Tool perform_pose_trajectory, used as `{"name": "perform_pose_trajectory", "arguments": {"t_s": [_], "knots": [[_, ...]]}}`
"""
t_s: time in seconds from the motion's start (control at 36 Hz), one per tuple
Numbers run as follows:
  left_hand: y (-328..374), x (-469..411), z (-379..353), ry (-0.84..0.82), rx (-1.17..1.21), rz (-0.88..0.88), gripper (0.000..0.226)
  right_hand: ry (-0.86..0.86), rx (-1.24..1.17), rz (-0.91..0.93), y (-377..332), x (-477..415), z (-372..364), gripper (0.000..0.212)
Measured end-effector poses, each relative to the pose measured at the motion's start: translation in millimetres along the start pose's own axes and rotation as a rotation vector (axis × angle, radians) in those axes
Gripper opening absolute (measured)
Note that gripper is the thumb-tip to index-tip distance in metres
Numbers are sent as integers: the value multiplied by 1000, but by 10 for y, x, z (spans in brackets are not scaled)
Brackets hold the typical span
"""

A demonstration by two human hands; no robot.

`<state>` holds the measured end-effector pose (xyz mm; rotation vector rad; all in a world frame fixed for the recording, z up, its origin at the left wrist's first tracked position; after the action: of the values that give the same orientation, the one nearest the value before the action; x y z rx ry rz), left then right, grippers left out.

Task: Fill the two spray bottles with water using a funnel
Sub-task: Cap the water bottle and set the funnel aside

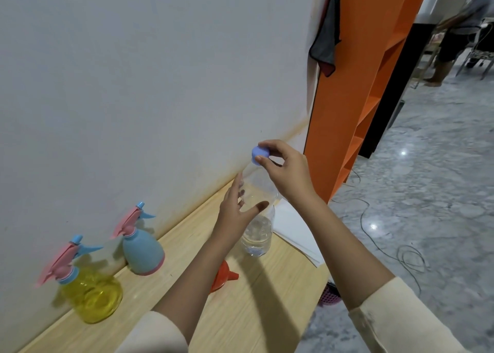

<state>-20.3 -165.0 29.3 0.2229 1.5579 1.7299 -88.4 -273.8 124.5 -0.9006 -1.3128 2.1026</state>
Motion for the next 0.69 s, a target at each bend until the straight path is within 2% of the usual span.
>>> {"name": "perform_pose_trajectory", "arguments": {"t_s": [0.22, 0.33, 0.42, 0.5, 0.56, 0.61, 0.69], "knots": [[-16, -39, -43, -11, -57, 4, 91, 54, 104, 40, 32, -66, -53, 27], [-28, -40, -70, -17, -87, 16, 93, 108, 112, -4, 48, -70, -103, 30], [-28, -50, -65, -36, -68, 27, 92, 32, 113, -25, 36, -67, -93, 34], [-19, -77, -71, -77, -69, 39, 93, -220, 89, -98, 73, -63, -37, 47], [-14, -82, -80, -81, -80, 45, 93, -330, 28, -132, 111, -71, 4, 48], [-9, -70, -91, -72, -84, 46, 93, -315, 29, -119, 137, -92, 24, 43], [-7, -33, -108, -53, -92, 30, 92, -193, 28, -84, 158, -99, -10, 35]]}}
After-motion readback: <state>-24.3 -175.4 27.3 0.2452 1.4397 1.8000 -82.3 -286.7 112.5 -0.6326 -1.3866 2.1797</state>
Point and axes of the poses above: each hand's wrist, its own x-axis away from the middle knuckle, its own z-axis out of the back of the hand, y = z × x, the point moved 1 cm from there along -x, towards the middle knuckle, and after that the axes turned 12 degrees about -z, right-handed, at the moved point
